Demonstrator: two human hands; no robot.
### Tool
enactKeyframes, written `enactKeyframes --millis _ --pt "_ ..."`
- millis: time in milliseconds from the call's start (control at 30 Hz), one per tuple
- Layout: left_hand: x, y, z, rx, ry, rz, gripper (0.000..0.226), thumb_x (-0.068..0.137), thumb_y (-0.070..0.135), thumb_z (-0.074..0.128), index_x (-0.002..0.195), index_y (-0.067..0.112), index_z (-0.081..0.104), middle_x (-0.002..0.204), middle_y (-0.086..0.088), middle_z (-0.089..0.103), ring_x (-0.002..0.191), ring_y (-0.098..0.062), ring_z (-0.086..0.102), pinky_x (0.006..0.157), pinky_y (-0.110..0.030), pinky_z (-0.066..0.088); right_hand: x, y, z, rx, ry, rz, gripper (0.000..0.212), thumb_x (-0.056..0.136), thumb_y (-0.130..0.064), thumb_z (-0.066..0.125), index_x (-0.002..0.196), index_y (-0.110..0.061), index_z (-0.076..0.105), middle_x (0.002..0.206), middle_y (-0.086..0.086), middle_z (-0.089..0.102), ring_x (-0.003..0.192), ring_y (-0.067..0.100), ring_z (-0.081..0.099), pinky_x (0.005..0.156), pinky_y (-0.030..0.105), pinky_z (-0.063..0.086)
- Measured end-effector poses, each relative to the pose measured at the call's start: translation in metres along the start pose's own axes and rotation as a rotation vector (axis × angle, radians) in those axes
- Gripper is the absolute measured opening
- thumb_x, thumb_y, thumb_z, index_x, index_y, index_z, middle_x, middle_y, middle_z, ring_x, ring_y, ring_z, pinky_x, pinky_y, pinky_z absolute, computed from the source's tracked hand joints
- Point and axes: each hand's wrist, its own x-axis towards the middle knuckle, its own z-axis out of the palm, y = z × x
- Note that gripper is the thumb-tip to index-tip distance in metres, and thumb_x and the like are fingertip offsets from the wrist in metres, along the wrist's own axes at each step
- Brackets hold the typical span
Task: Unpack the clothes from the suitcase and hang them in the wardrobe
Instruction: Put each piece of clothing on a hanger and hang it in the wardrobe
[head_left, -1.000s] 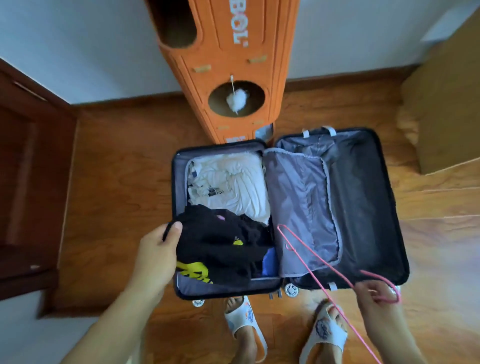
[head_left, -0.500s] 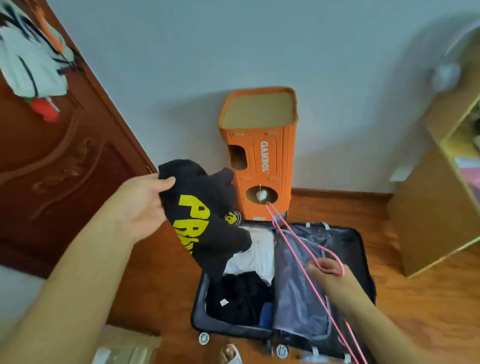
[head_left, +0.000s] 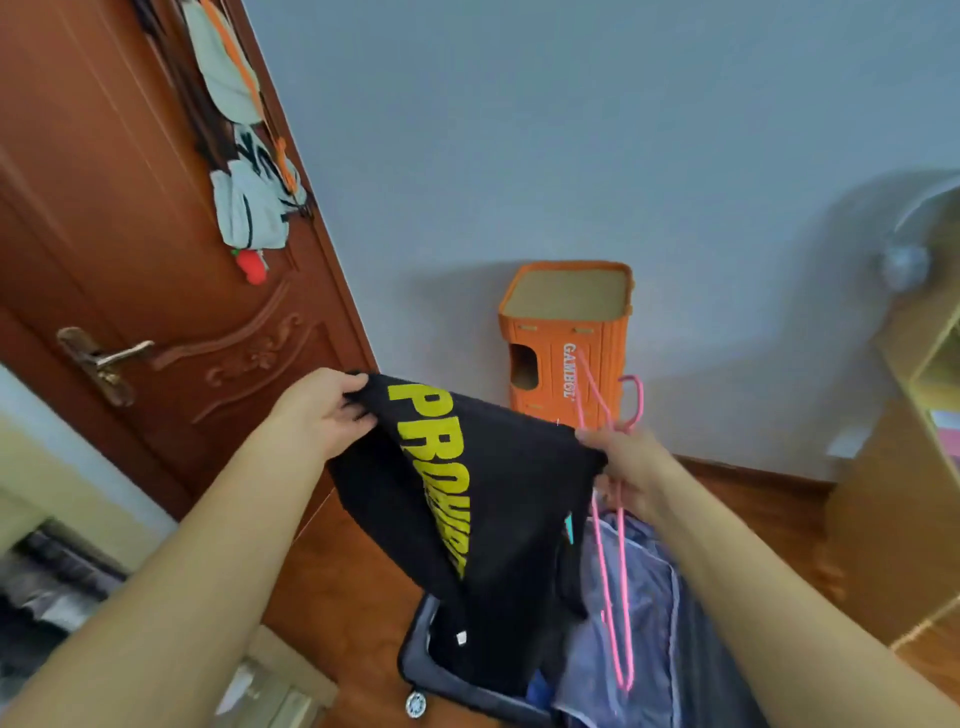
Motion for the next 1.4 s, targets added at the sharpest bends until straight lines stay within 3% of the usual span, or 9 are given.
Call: enactKeyframes --millis 100,300,400,500,833,933,1133,1233,1400 --pt "0.001 -0.006 -0.019 -0.033 0.036 -0.001 0.01 0.103 -0.003 0.047 0.097 -0.003 0.055 0.105 -0.013 0.062 0.122 -0.023 0.057 0.096 -0.038 0.046 -0.022 -0.069 -0.013 -0.001 -0.066 -0.175 0.011 0.09 -0.005 0.066 0.096 -0.005 0.056 0.091 0.024 0.057 0.079 0.029 0.056 0.07 0.04 0.054" --pt "-0.027 -0.013 0.01 0.051 -0.069 0.236 0.055 0.098 0.004 0.057 0.148 0.015 0.037 0.134 -0.01 0.052 0.115 -0.025 0.056 0.105 -0.044 0.046 -0.085 -0.151 0.016 0.086 -0.314 -0.066 0.009 0.099 -0.006 0.055 0.09 -0.007 0.056 0.07 0.004 0.053 0.04 0.003 0.039 0.034 0.013 0.035" --pt "-0.073 -0.036 0.041 0.424 -0.085 0.464 0.042 0.091 0.02 0.072 0.127 0.02 0.051 0.117 -0.007 0.052 0.093 -0.017 0.054 0.079 -0.036 0.05 -0.105 -0.161 0.035 -0.011 -0.259 -0.116 0.009 0.095 -0.003 0.061 0.088 -0.006 0.056 0.067 0.004 0.046 0.046 0.006 0.03 0.038 0.016 0.042" --pt "-0.111 -0.074 0.071 0.536 -0.432 0.509 0.037 0.092 0.018 0.073 0.122 0.018 0.051 0.102 -0.008 0.061 0.083 -0.019 0.066 0.079 -0.04 0.06 -0.112 -0.155 0.053 -0.117 -0.217 -0.16 0.011 0.093 -0.001 0.062 0.093 -0.008 0.054 0.071 0.005 0.038 0.044 0.006 0.032 0.043 0.018 0.048" --pt "-0.132 -0.086 0.079 0.496 -0.333 0.676 0.01 0.091 0.008 0.058 0.095 0.017 0.061 0.096 -0.015 0.074 0.082 -0.037 0.074 0.066 -0.047 0.063 -0.16 -0.137 0.027 -0.22 -0.427 -0.21 0.014 0.098 -0.01 0.06 0.085 -0.016 0.059 0.062 -0.003 0.036 0.038 0.003 0.025 0.043 0.016 0.045" --pt "-0.14 -0.09 0.076 0.34 -0.374 0.503 0.012 0.097 0.0 0.052 0.103 0.009 0.058 0.1 -0.018 0.073 0.078 -0.033 0.074 0.061 -0.04 0.061 -0.17 -0.099 -0.001 -0.298 -0.293 -0.319 0.01 0.091 -0.01 0.07 0.092 -0.019 0.066 0.086 0.006 0.063 0.046 0.007 0.035 0.044 0.02 0.045" --pt "-0.162 -0.118 0.056 0.313 -0.508 0.427 0.013 0.099 -0.002 0.054 0.091 0.007 0.055 0.082 -0.013 0.073 0.067 -0.025 0.073 0.059 -0.035 0.06 -0.166 -0.007 -0.024 -0.243 -0.169 -0.203 0.05 0.071 -0.032 0.086 0.108 -0.004 0.068 0.094 0.019 0.056 0.076 0.028 0.048 0.056 0.031 0.039" --pt "-0.17 -0.132 0.037 0.518 -0.368 0.531 0.011 0.099 -0.001 0.057 0.089 0.003 0.053 0.082 -0.016 0.071 0.064 -0.025 0.074 0.062 -0.043 0.062 -0.176 -0.006 -0.032 -0.2 -0.149 -0.262 0.009 0.091 -0.014 0.07 0.091 -0.006 0.066 0.074 0.01 0.057 0.061 0.016 0.047 0.047 0.022 0.035" --pt "-0.167 -0.131 -0.006 1.03 -0.017 0.676 0.01 0.09 0.015 0.06 0.081 0.013 0.055 0.067 -0.003 0.069 0.057 -0.018 0.068 0.066 -0.046 0.059 -0.191 -0.051 -0.048 -0.419 0.223 -0.47 0.013 0.093 -0.013 0.065 0.083 -0.007 0.061 0.062 0.003 0.046 0.055 0.016 0.044 0.042 0.022 0.041"
